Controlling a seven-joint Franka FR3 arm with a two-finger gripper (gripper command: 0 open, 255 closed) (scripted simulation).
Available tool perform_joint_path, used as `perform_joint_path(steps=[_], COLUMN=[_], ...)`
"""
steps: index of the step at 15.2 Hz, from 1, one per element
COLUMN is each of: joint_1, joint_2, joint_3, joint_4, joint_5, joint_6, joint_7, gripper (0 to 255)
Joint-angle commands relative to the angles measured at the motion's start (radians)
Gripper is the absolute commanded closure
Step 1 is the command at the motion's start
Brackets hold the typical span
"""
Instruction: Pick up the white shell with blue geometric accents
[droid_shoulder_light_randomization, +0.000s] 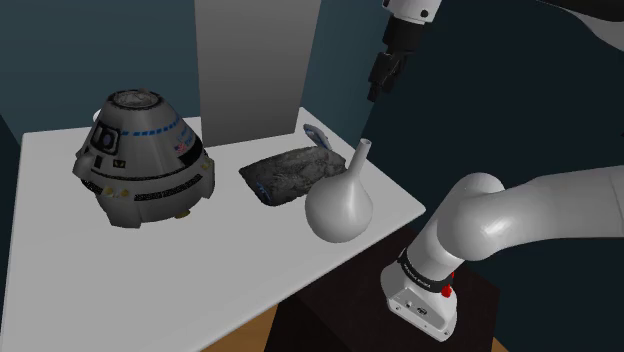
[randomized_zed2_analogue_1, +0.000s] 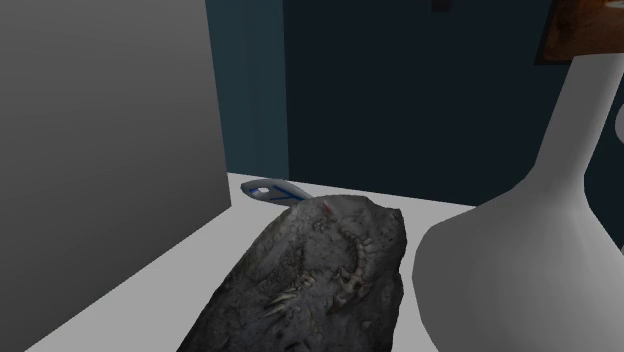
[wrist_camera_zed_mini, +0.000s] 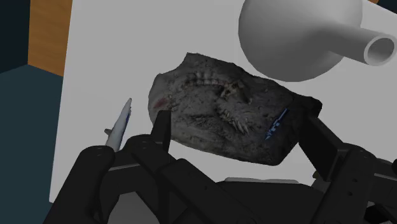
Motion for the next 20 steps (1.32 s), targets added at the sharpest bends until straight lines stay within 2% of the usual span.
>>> perform_joint_path(steps=[1, 11, 20], joint_1=[0.000, -0.019, -0.022], joint_2=[0.000, 0.204, 0.491], joint_3=[0.000, -0.131, -0.244], joint_4=[0.000, -0.090, -0.048], joint_5=[0.000, -0.068, -0.059], joint_6=[0.000, 0.322, 0.592], joint_7=[0.000, -0.128, -0.259], gripper=[0, 0, 0])
